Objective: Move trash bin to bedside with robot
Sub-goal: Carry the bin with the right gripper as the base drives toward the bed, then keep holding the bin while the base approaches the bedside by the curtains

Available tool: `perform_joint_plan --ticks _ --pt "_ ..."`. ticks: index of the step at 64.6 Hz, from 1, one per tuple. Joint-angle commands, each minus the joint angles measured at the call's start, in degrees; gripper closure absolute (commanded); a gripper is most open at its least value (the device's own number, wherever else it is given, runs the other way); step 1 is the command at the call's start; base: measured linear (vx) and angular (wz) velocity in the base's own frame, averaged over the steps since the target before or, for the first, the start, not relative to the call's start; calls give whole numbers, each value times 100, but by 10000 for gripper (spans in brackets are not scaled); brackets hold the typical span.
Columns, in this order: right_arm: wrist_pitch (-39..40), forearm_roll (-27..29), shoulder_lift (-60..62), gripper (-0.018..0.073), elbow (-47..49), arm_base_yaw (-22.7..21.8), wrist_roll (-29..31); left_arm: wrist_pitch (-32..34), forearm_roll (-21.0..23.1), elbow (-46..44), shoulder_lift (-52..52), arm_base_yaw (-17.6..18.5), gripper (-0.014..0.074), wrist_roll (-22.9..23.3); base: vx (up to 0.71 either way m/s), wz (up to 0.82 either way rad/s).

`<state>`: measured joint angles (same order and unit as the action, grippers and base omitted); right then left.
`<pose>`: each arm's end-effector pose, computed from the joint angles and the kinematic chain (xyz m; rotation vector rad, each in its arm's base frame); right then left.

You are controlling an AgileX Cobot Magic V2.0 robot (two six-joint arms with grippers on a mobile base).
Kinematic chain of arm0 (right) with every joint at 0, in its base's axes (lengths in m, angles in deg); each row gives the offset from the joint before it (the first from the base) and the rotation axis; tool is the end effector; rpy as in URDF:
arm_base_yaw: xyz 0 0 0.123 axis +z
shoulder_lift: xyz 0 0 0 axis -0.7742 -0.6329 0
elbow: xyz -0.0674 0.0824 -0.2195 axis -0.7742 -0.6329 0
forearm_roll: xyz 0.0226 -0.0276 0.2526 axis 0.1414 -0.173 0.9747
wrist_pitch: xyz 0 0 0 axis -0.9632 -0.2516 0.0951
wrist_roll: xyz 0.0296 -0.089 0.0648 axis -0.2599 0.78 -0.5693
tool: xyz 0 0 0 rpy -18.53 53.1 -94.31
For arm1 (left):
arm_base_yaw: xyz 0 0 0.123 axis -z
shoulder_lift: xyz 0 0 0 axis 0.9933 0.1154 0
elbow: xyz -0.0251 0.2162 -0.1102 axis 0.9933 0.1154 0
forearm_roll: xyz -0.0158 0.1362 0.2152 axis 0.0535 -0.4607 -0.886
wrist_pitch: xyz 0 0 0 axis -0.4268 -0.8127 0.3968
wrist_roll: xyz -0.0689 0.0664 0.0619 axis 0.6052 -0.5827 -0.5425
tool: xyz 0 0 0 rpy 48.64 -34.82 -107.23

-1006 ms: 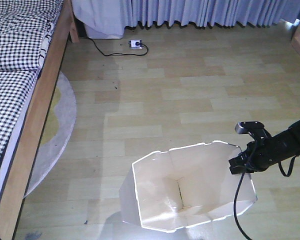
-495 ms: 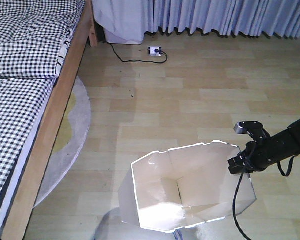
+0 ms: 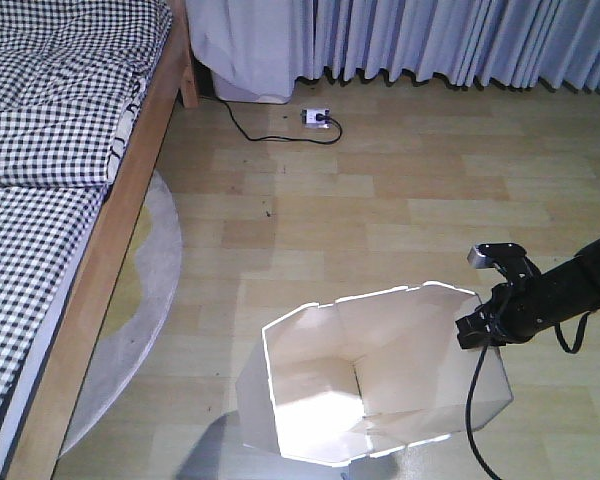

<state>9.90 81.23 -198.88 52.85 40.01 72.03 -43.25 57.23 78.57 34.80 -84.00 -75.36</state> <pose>0.2893 -0.0016 -0.0345 -0.4336 2.8678 0.6573 0.1243 0.0017 0.1964 0.0113 1.5774 0.0320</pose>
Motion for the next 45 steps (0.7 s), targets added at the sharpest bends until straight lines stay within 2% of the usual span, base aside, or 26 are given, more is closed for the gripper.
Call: perform_joint_plan --ticks 1,45 --pt "-1028 449 402 564 73 -14 5 426 54 68 -44 36 603 79 22 -5" --pt "-1028 449 402 564 73 -14 5 426 54 68 -44 36 603 79 22 -5"
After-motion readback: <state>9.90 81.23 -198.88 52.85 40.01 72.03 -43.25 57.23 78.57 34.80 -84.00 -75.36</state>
